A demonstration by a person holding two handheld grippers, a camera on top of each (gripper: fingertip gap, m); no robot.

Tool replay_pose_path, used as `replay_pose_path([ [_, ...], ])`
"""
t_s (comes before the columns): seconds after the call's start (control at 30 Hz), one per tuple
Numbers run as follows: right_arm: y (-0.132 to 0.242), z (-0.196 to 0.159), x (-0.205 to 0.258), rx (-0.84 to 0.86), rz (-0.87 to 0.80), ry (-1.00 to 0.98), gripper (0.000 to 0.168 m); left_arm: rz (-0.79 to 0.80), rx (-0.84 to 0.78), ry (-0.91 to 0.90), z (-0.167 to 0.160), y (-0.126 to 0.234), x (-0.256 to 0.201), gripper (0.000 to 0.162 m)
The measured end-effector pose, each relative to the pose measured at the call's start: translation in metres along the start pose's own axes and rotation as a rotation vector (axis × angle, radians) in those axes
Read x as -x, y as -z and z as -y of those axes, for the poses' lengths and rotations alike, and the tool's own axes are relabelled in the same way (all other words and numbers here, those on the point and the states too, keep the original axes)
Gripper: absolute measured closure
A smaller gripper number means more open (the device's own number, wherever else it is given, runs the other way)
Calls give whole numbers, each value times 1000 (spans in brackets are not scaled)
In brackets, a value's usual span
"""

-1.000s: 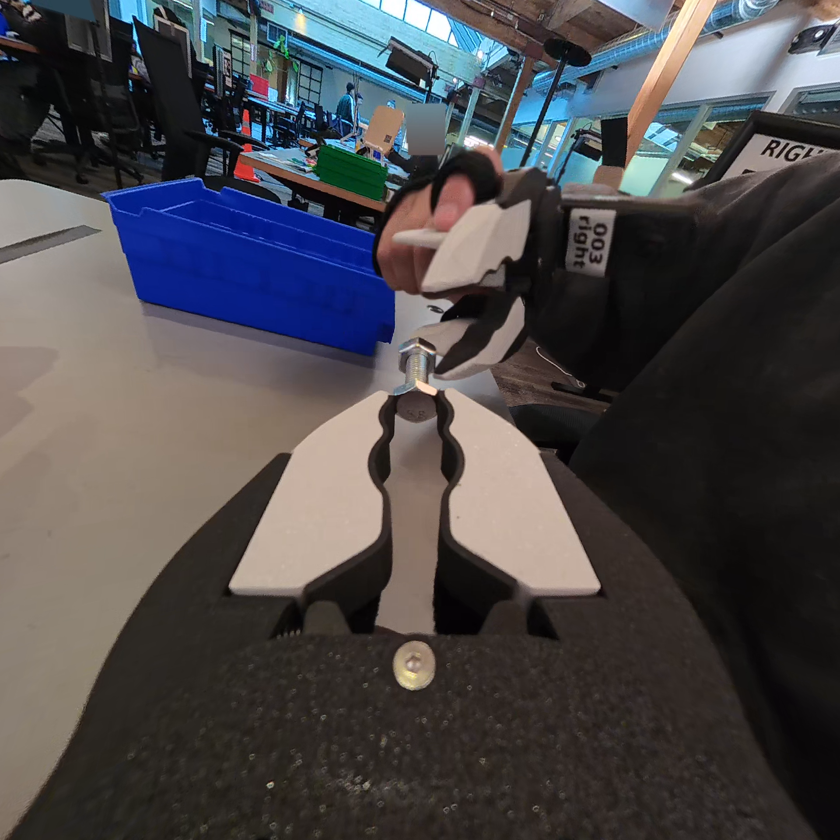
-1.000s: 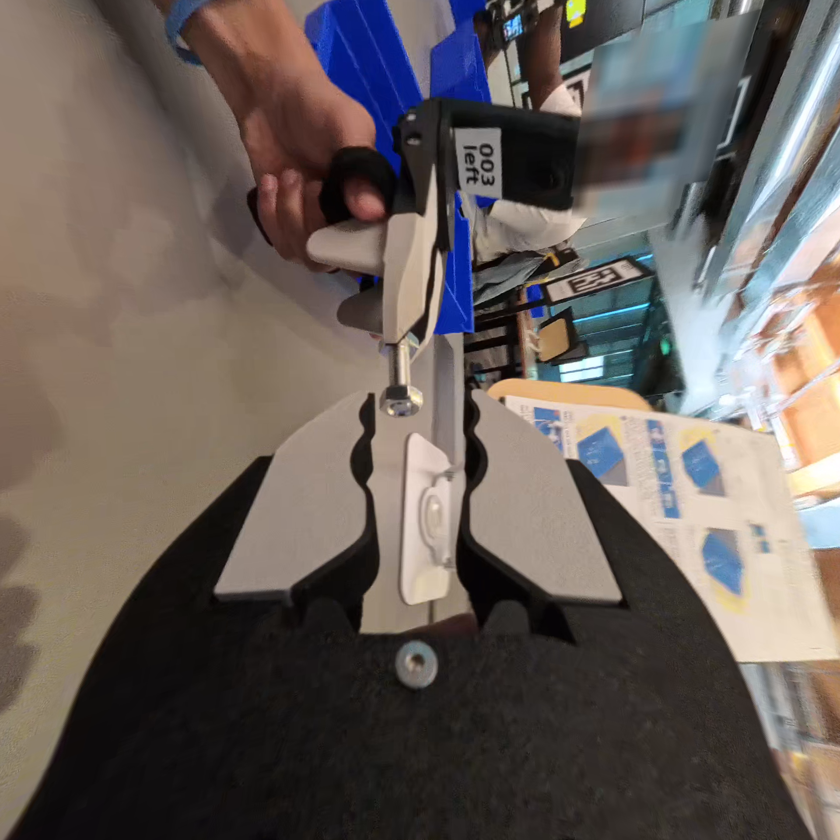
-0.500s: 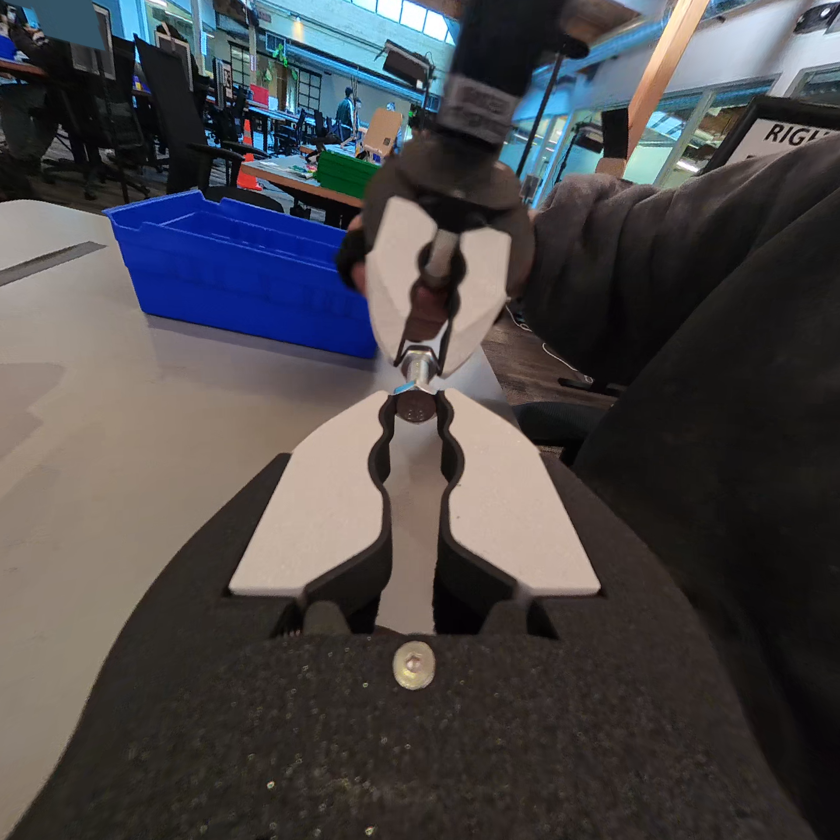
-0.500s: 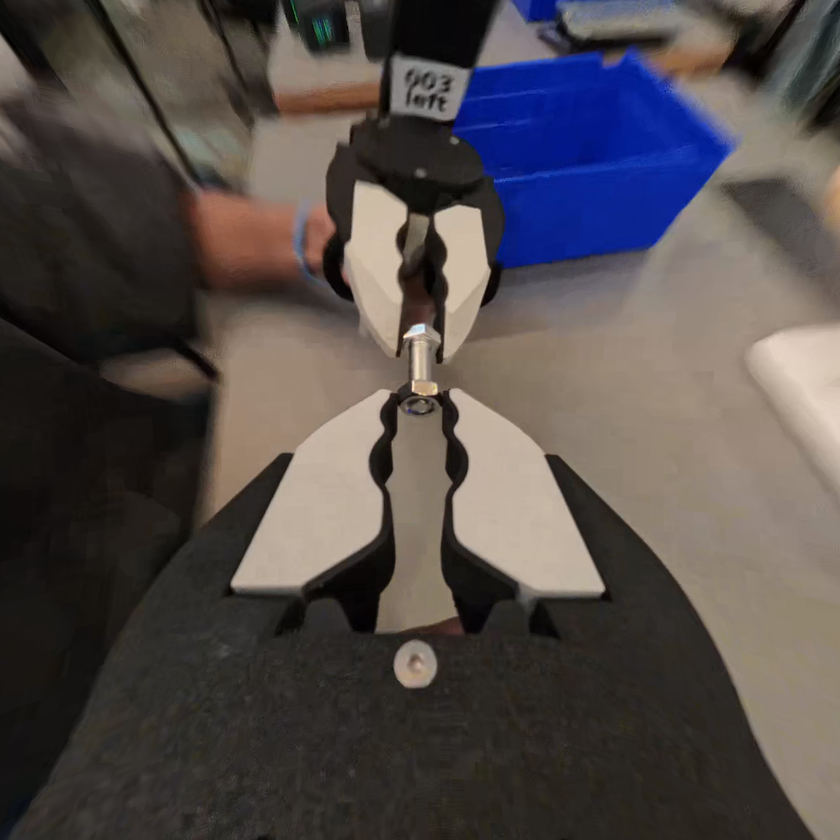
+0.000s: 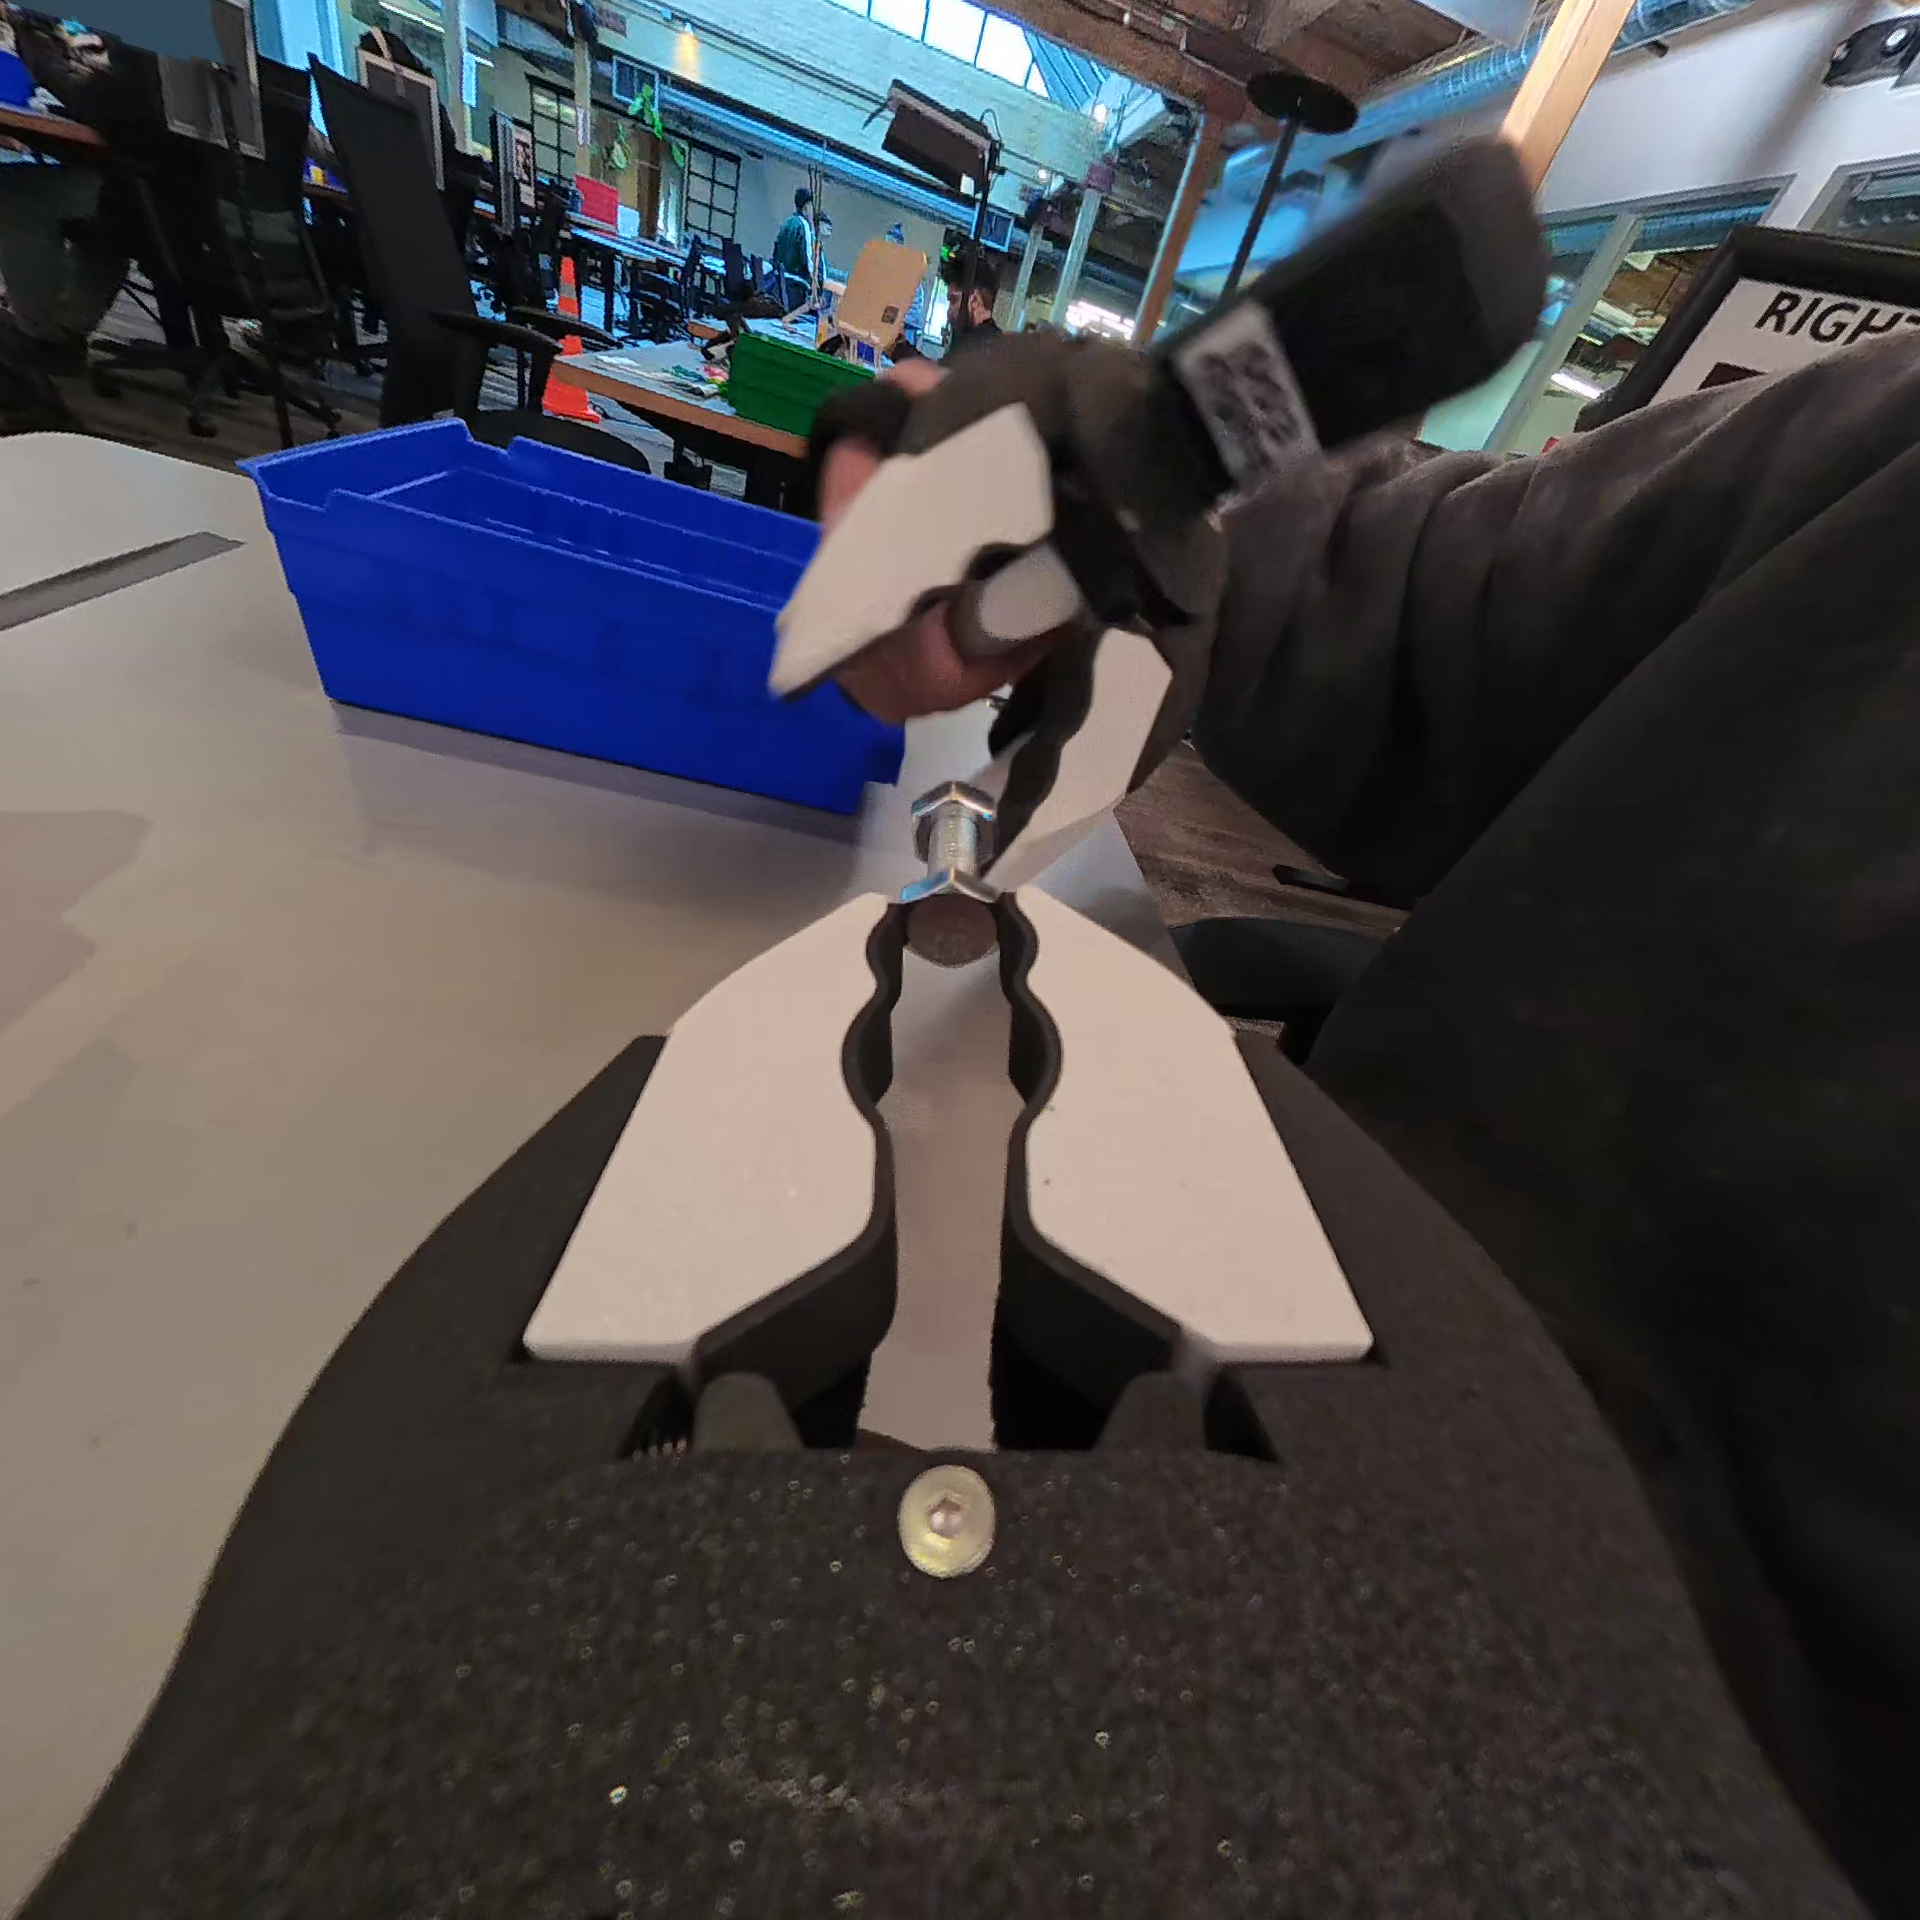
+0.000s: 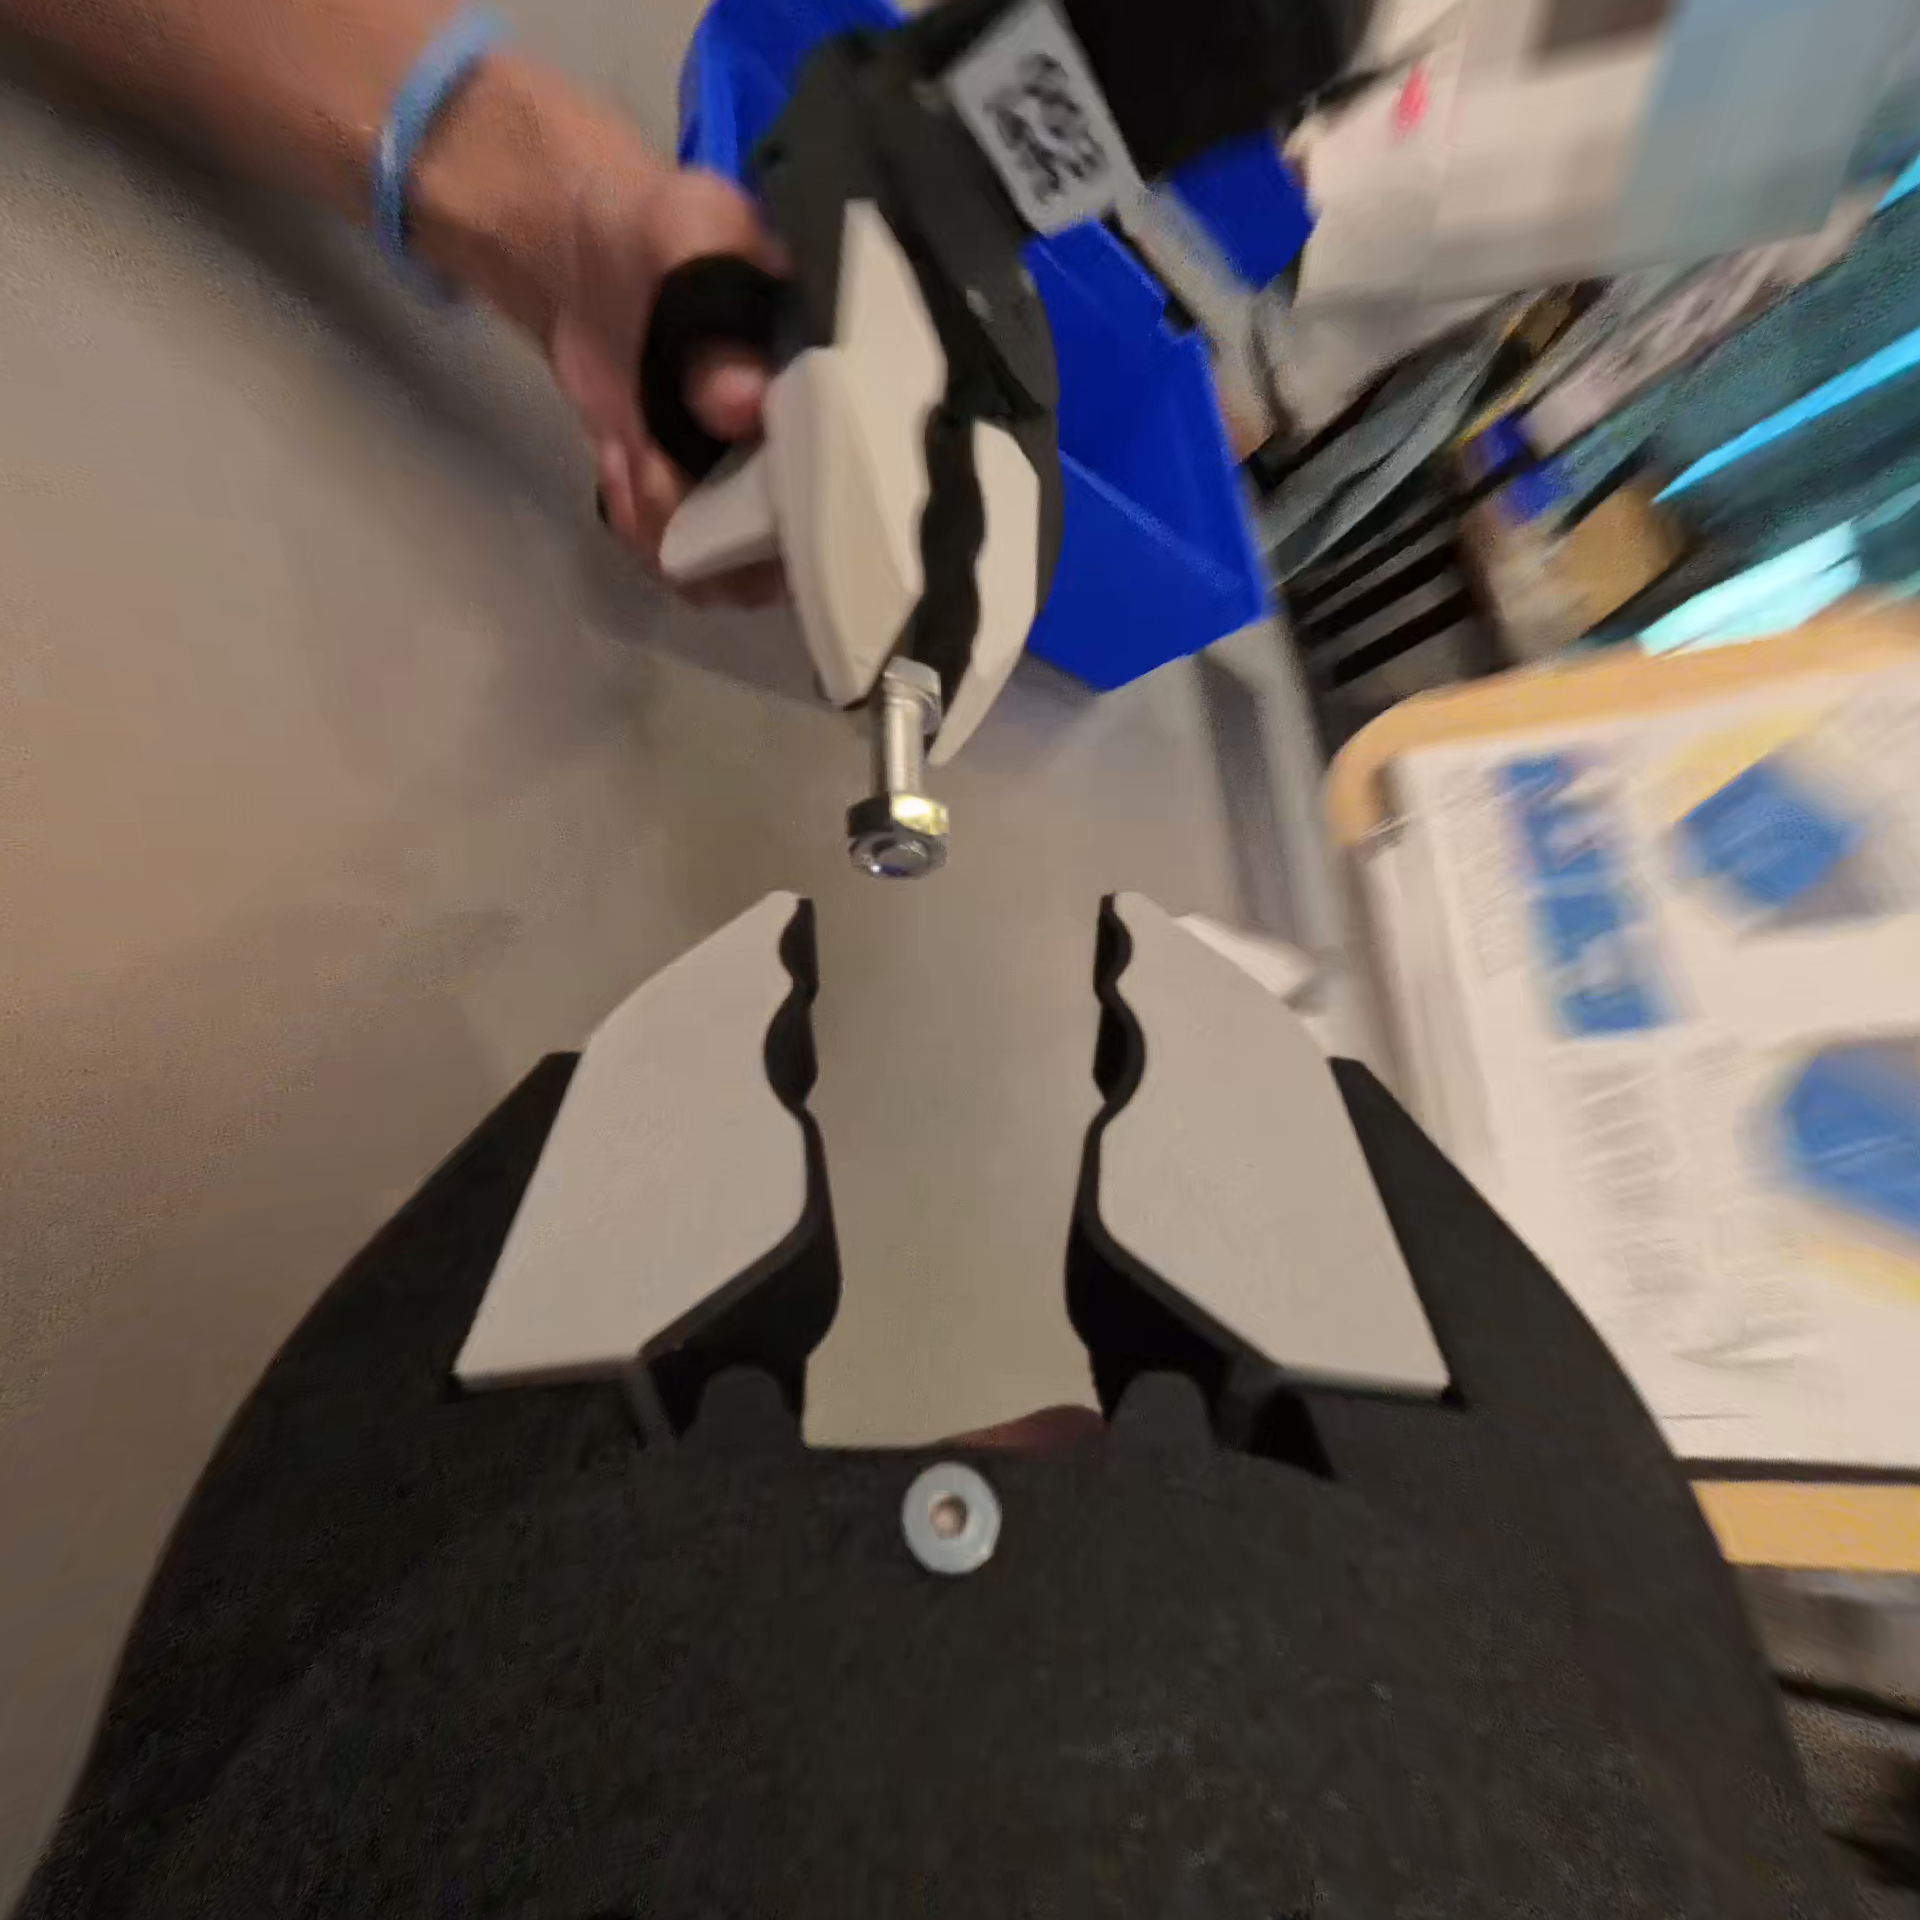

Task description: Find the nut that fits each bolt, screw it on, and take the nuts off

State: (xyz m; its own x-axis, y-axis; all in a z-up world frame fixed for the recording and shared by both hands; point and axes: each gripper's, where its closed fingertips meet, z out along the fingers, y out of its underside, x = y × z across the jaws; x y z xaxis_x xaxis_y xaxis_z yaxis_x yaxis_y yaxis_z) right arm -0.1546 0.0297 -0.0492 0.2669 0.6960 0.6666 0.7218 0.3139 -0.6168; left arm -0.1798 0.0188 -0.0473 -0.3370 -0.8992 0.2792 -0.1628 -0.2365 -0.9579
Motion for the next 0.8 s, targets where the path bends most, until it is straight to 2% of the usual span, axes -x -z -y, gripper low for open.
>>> replay_pose_path([
  [0.07,2,7,4,32,-100,336,120,0,0,6,-1,0,1,145],
  [0.13,0,9,9,52,-135,491,125,-7,-1,12,-1,0,0,145],
  [0.27,-3,12,11,45,-133,491,148,-11,7,11,-2,-2,0,145],
  [0.3,-3,12,11,44,-126,468,148,-11,4,10,-2,-2,0,145],
  [0.37,-2,15,13,13,-50,282,149,-15,1,-1,-1,-1,-3,145],
  [0.43,-2,12,16,3,110,-38,149,8,17,-27,-3,-2,-2,145],
  [0.63,3,22,11,-169,684,-1284,149,21,3,-47,1,-3,-3,145],
  [0.7,2,18,14,-192,789,-1462,149,35,21,-49,-3,-4,0,145],
  [0.8,3,21,14,-289,758,-1376,144,29,12,-39,-1,-3,0,145],
])
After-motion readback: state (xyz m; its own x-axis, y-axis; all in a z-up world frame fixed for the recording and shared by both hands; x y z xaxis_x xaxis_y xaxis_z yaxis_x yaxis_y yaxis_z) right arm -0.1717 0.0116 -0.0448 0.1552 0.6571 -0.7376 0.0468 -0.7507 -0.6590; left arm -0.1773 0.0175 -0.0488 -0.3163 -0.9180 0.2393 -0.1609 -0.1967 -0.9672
